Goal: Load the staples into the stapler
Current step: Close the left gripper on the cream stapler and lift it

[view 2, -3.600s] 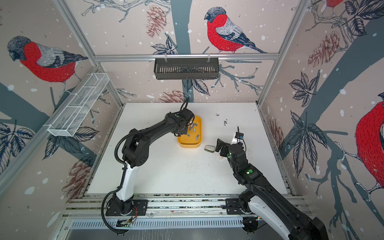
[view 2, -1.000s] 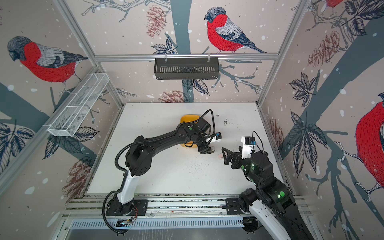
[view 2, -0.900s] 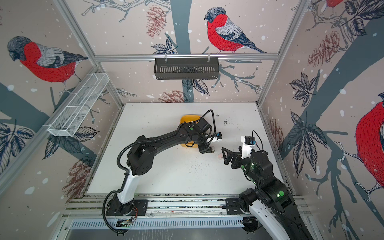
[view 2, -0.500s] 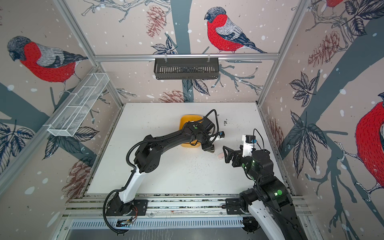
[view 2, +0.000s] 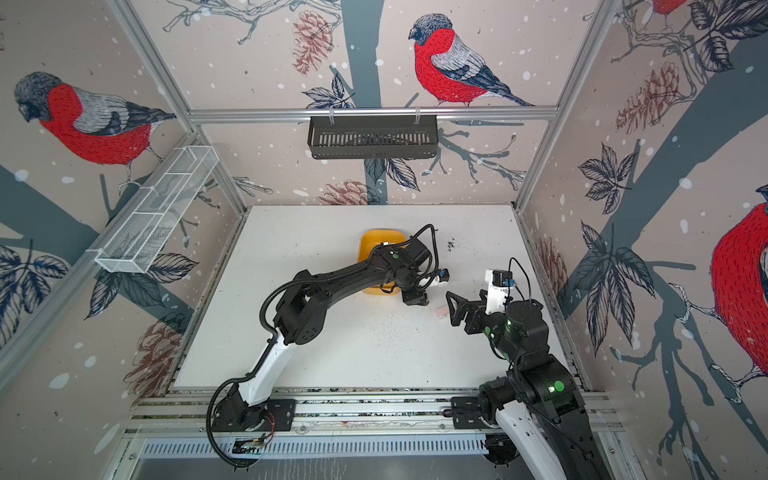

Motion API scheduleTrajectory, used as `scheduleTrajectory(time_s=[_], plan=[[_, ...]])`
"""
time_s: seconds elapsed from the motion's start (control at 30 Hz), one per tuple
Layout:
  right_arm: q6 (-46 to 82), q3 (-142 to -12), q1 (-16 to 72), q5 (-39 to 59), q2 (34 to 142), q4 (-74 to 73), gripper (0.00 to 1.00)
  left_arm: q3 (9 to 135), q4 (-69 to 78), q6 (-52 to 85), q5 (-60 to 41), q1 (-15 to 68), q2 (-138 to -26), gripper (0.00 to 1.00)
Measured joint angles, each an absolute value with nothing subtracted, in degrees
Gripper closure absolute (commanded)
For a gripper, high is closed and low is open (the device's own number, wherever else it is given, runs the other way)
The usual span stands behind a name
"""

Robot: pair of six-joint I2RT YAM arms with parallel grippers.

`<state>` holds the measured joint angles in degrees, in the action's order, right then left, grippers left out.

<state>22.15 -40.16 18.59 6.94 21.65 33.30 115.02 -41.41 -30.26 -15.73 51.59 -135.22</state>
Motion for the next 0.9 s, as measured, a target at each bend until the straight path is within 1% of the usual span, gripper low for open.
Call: scheduleTrajectory(time_s=[0.1,0.23,0.33,0.57,0.67,0.8,0.9], plan=[[22.2,-40.2,18.6,7.0,21.6,33.3,0.00,115.0,-41.4,-30.2,-15.2,51.7,-135.4,0.57],[22.2,-40.2,18.5,7.0,21.5,33.3,0.00,115.1,-41.3,-30.0,-13.9,52.0,-135.6,0.66],[22.2,-40.2,18.5,7.0,21.5,33.3,0.00,115.1,-41.3,-29.9,-13.3,52.2,-135.8,0.68],[22.2,-40.2,18.5,7.0,21.3,33.3,0.00,115.5,-41.2,-29.3,-12.0,52.2,-136.0,0.82],[22.2,-40.2,18.5,7.0,21.3,33.3,0.00,115.7,-41.1,-28.1,-12.3,52.2,-135.5,0.83],[22.2,-40.9,18.4,6.9,21.6,33.4,0.00,113.4,-40.2,-25.1,-15.0,52.2,-130.9,0.86],[22.4,-42.4,18.4,6.9,21.7,33.3,0.00,108.0,-36.6,-21.7,-17.1,52.0,-123.5,0.86]])
